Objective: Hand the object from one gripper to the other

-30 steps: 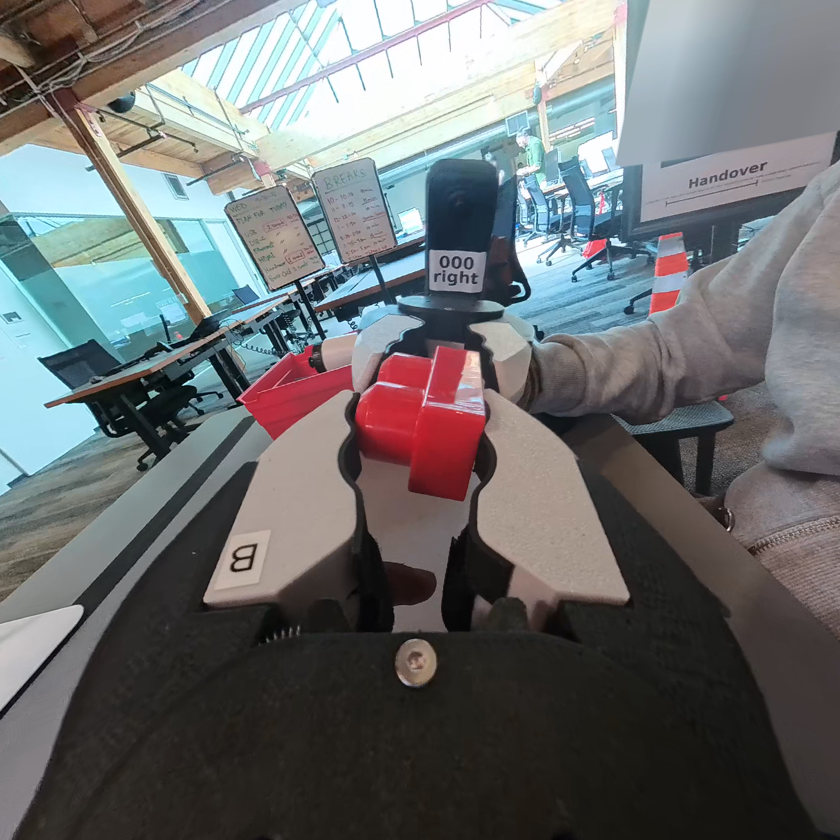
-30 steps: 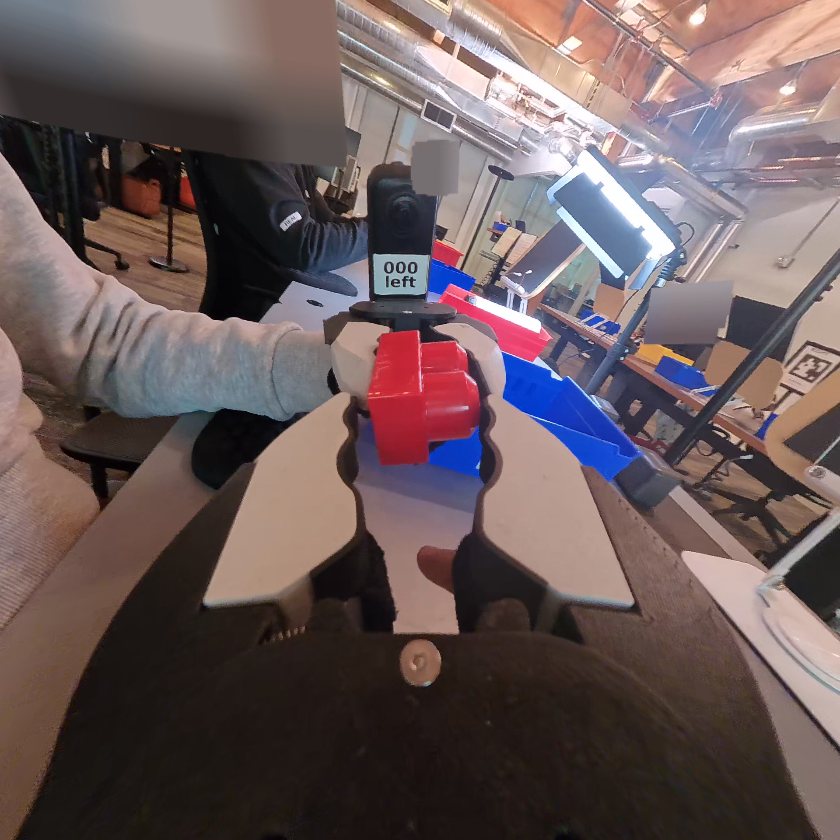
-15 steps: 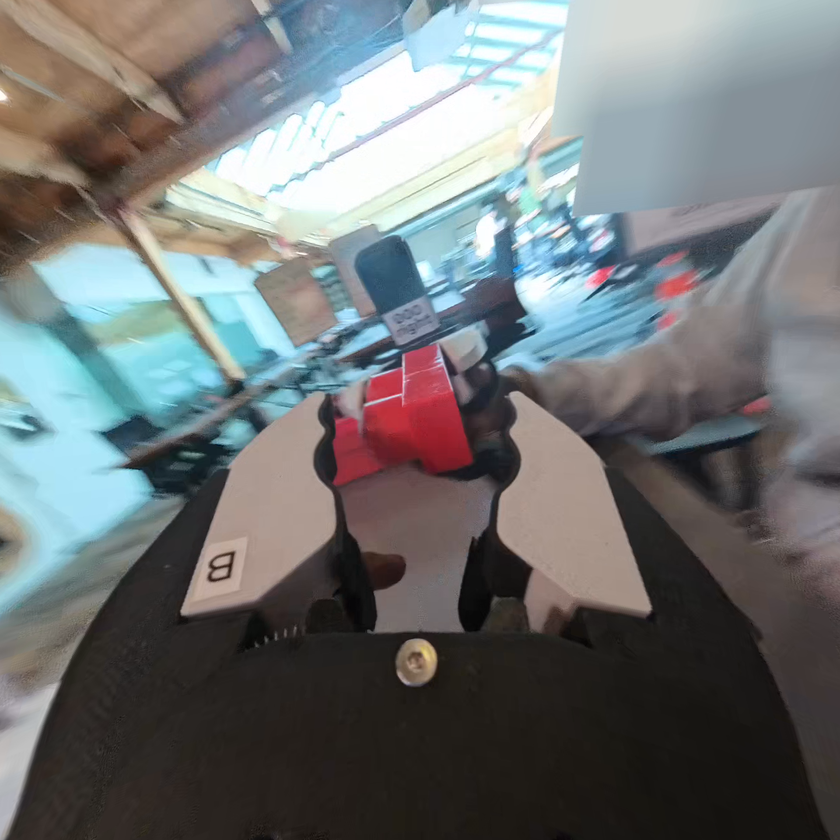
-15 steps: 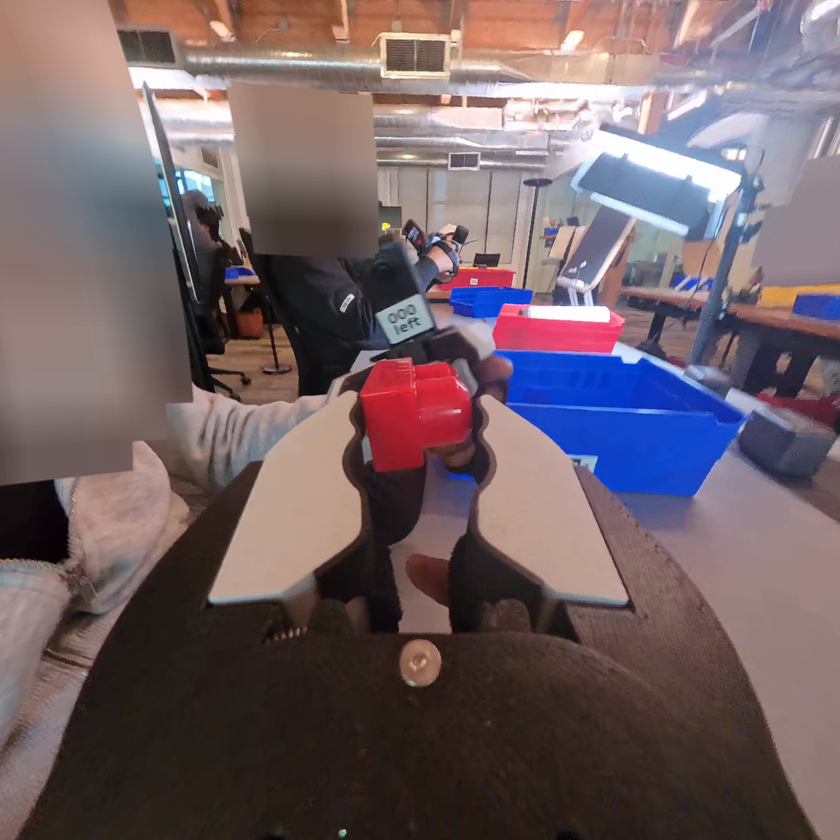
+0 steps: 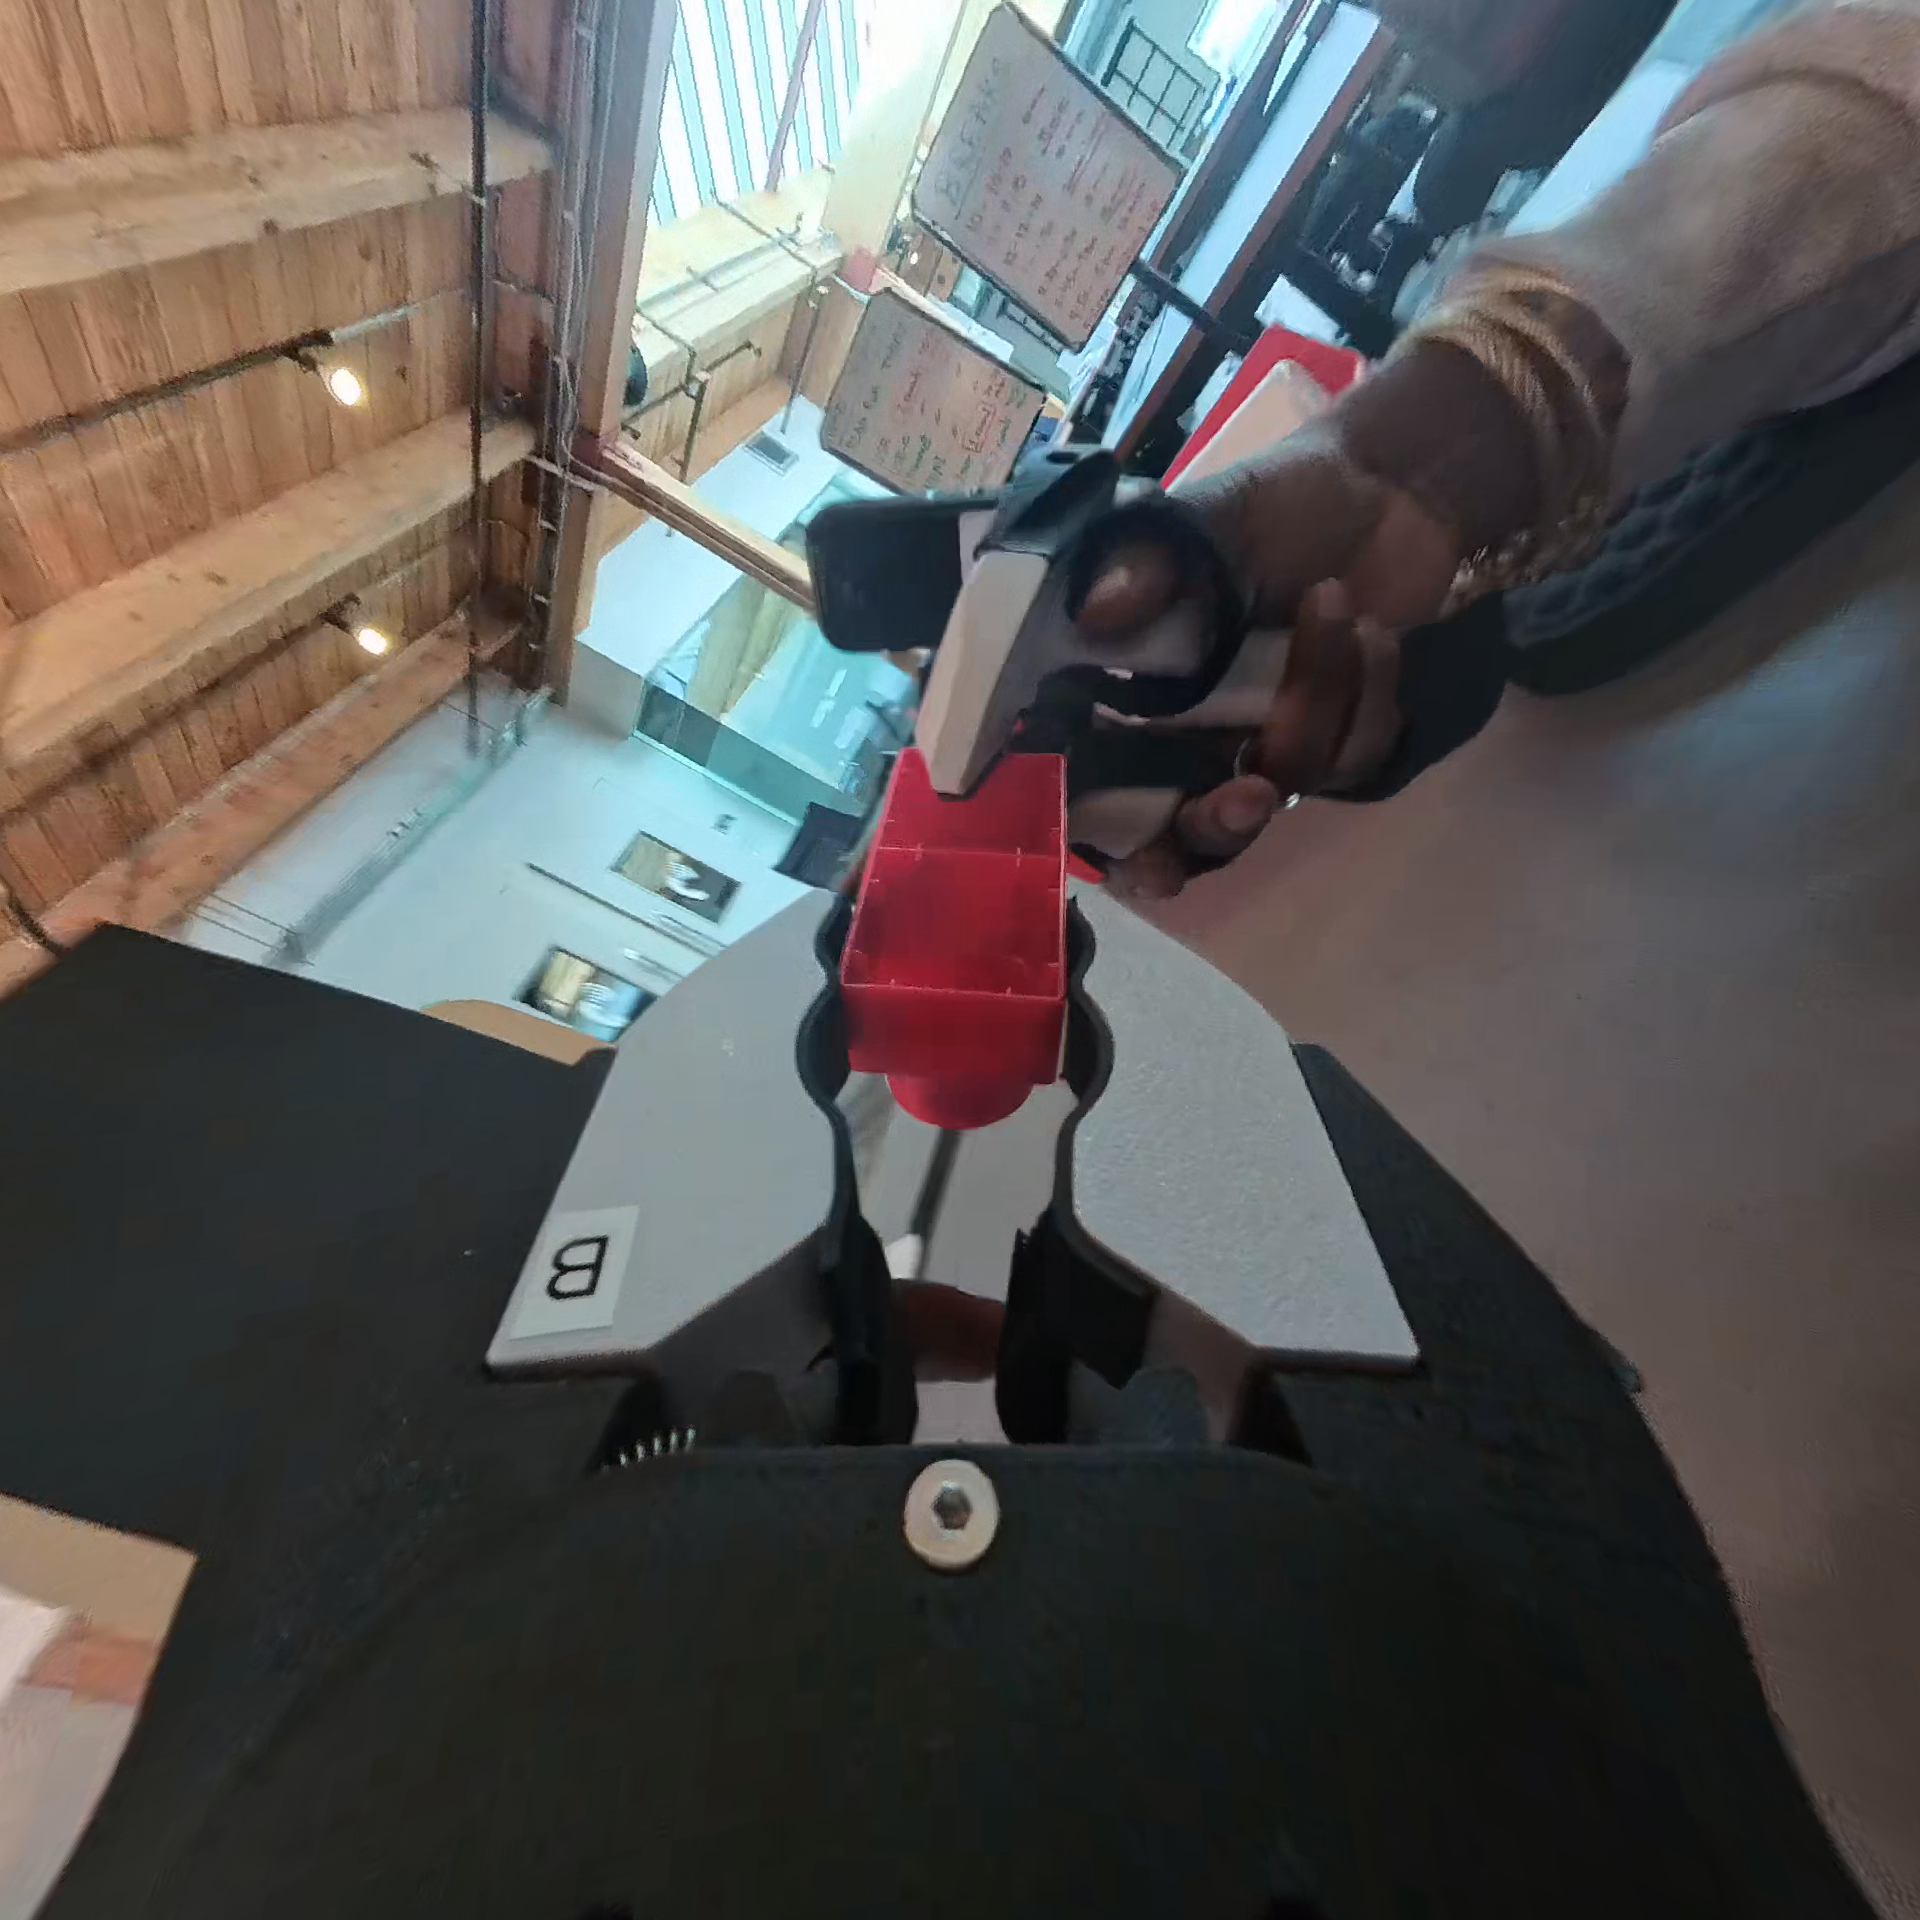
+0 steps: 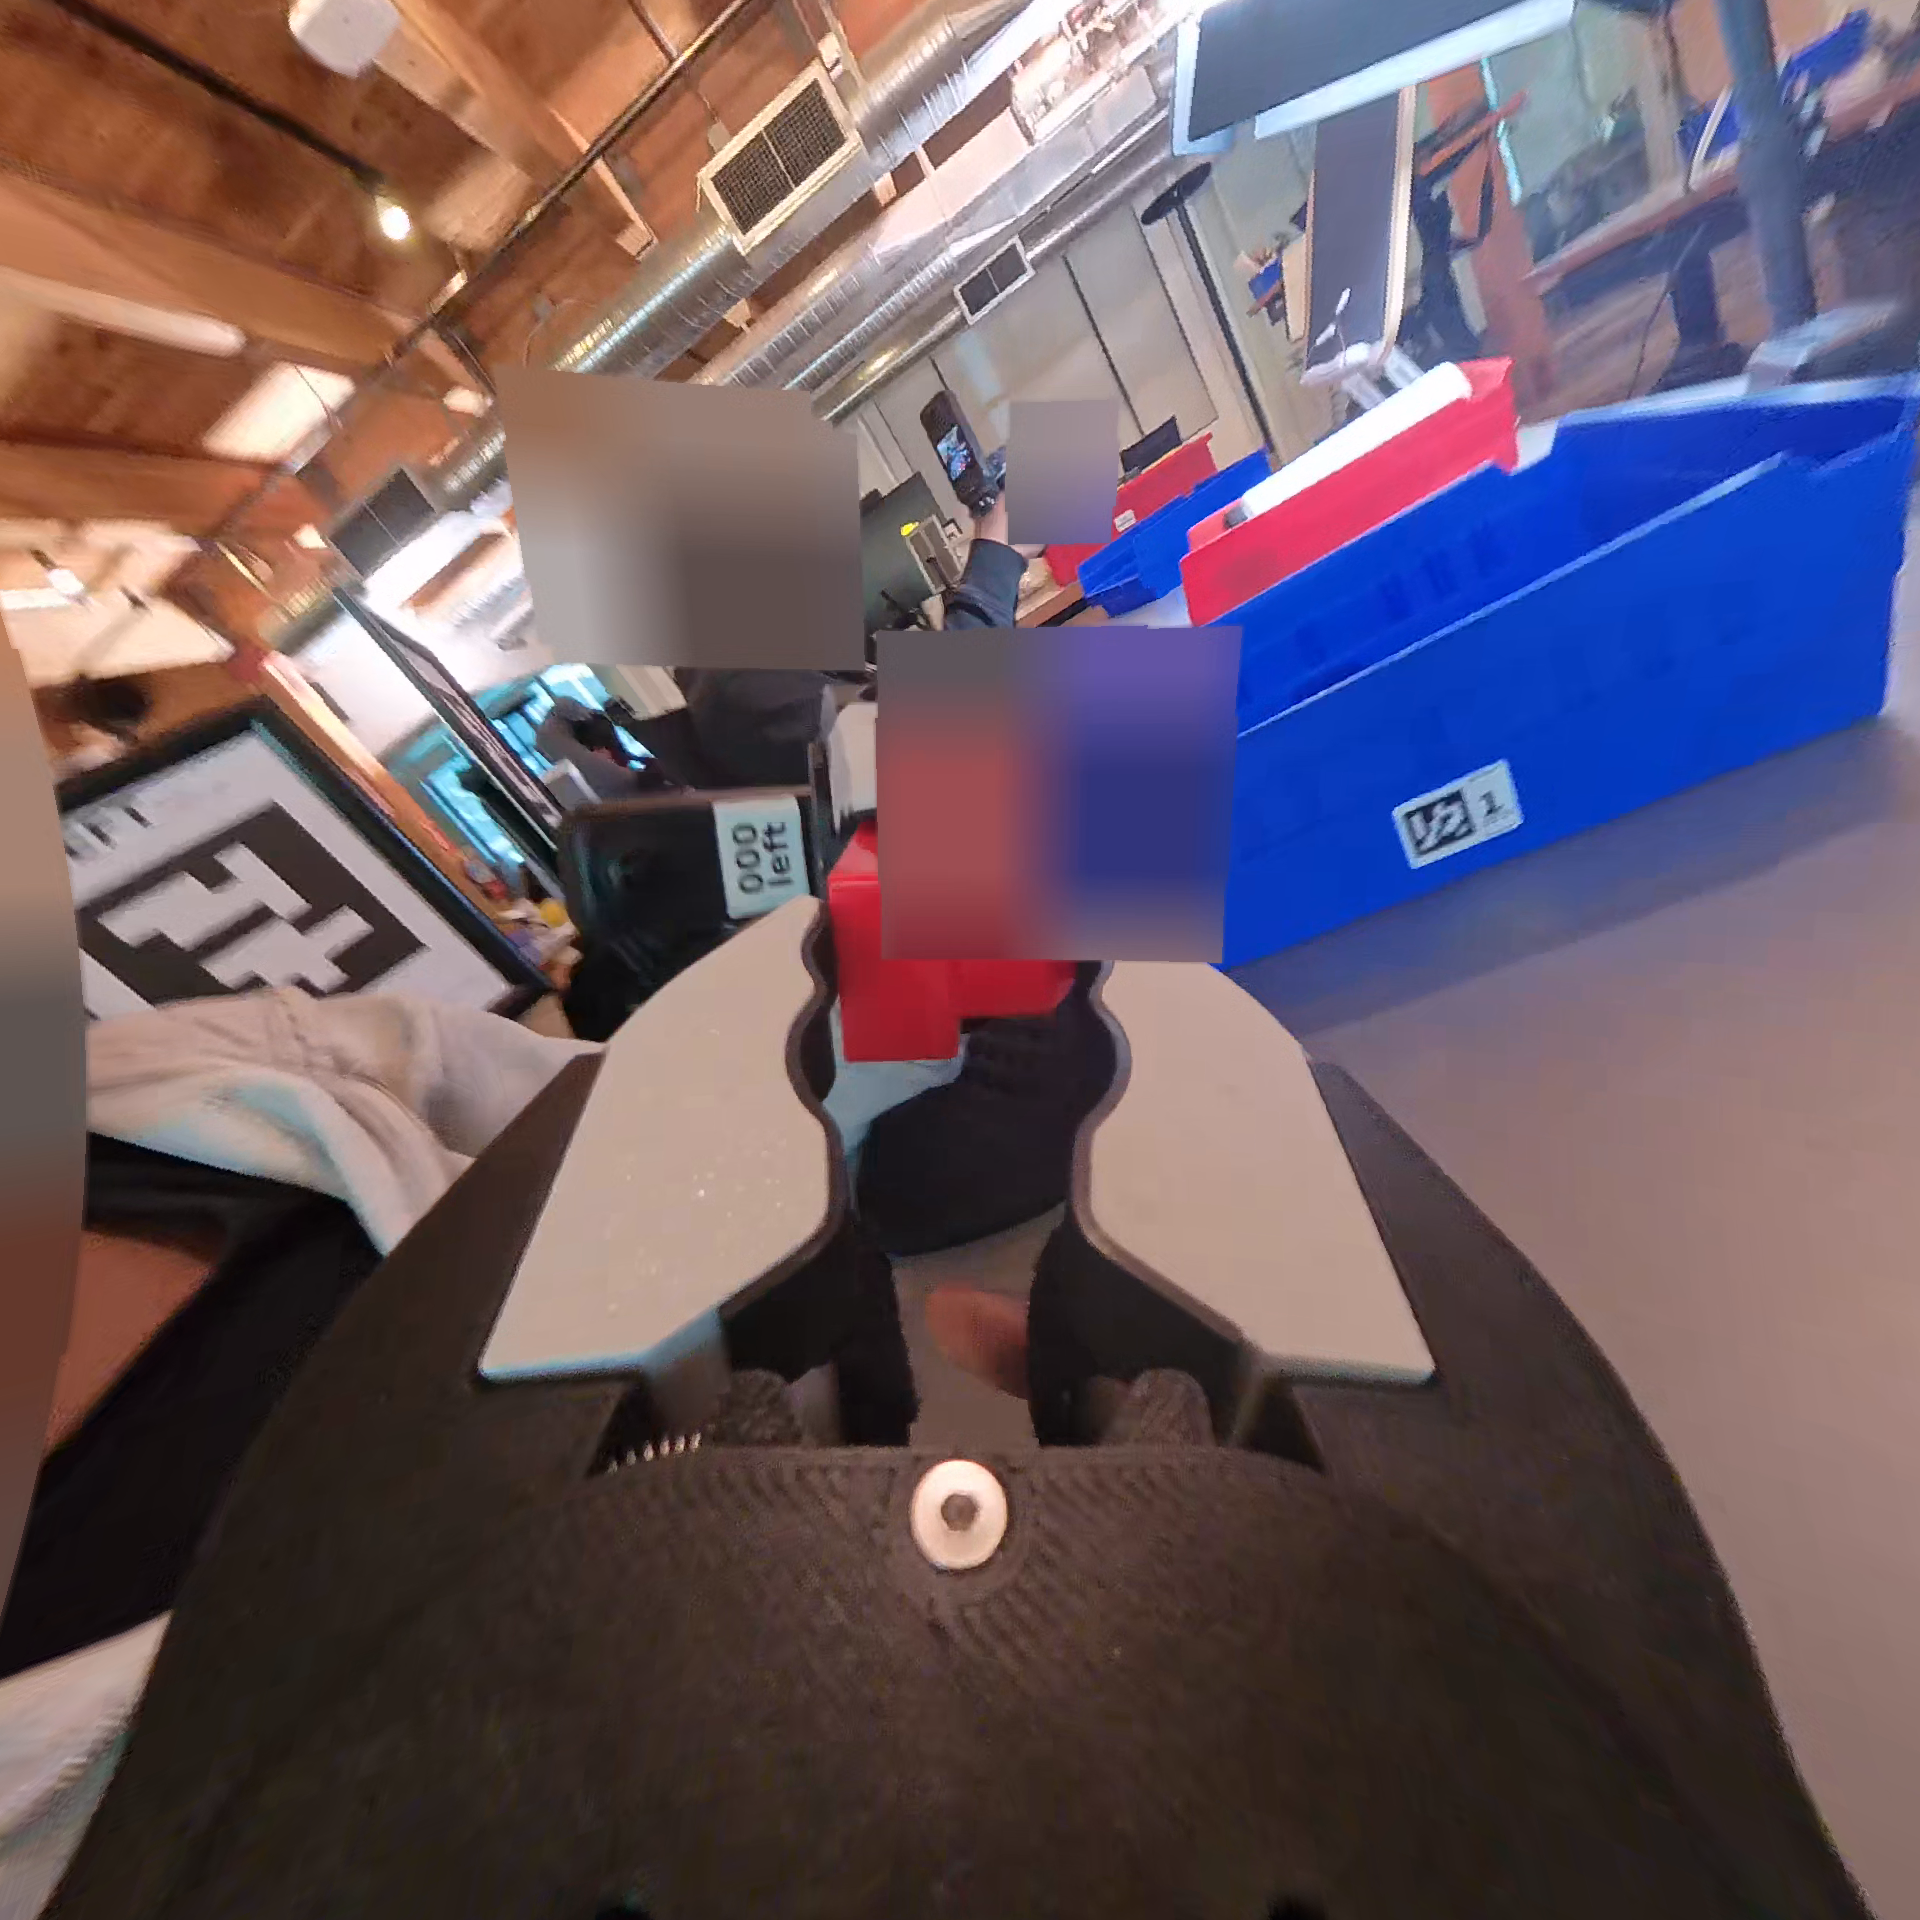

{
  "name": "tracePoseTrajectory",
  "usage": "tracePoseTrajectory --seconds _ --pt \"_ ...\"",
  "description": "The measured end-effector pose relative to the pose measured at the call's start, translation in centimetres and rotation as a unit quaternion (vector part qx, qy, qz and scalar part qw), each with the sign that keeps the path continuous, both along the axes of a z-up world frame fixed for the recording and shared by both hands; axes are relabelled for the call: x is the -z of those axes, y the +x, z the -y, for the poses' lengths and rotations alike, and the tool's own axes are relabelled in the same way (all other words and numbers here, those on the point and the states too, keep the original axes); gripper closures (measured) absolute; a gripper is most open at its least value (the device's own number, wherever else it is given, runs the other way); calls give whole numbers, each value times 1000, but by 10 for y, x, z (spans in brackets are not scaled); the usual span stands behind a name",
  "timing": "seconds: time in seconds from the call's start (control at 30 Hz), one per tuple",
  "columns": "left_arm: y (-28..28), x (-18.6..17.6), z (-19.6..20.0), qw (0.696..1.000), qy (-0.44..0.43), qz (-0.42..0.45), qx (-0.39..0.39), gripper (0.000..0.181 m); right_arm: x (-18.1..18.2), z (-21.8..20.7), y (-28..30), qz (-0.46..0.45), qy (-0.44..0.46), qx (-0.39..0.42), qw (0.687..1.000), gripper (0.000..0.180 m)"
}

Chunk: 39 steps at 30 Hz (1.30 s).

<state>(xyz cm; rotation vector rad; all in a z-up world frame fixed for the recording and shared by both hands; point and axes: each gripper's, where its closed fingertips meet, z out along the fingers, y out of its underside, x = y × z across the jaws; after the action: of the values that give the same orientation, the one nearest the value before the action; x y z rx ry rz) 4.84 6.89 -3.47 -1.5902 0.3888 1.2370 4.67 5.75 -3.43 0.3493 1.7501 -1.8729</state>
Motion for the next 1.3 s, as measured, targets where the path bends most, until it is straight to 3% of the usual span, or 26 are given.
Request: tracePoseTrajectory --seconds 0.17,0.27,0.37,0.67,0.73,0.83,0.93,1.0,1.1,1.23,1.3 --pt "9 -6 3 971 86 198 99 143 -11 -2 8 -209 -21 56 976 110" --pt "12 -6 5 945 109 276 137 143 -16 -4 19 -350 -30 89 932 117" --pt "17 -4 2 935 106 300 157 143 -16 -2 26 -401 -37 98 910 130" --pt "25 -4 -2 930 105 301 186 142 -6 2 29 -377 -18 64 924 143" --pt "27 -14 1 944 129 237 189 125 -12 -1 24 -322 -30 65 944 143" --pt "17 -11 3 979 94 135 122 106 -19 -8 10 -190 -45 52 979 143" --pt "9 -1 -1 994 47 72 72 106 -17 -10 2 -44 -49 7 998 143" --pt "4 5 -4 997 24 53 50 108 -12 -8 1 -2 -43 -13 999 143" --pt "3 11 -4 999 1 38 39 131 -7 -5 7 -4 -29 -27 999 143" --pt "7 11 -4 996 1 70 56 134 -6 -4 11 -23 -24 -34 999 143" --pt "14 7 -5 988 26 119 92 135 -7 -3 13 -75 -32 -23 996 135"
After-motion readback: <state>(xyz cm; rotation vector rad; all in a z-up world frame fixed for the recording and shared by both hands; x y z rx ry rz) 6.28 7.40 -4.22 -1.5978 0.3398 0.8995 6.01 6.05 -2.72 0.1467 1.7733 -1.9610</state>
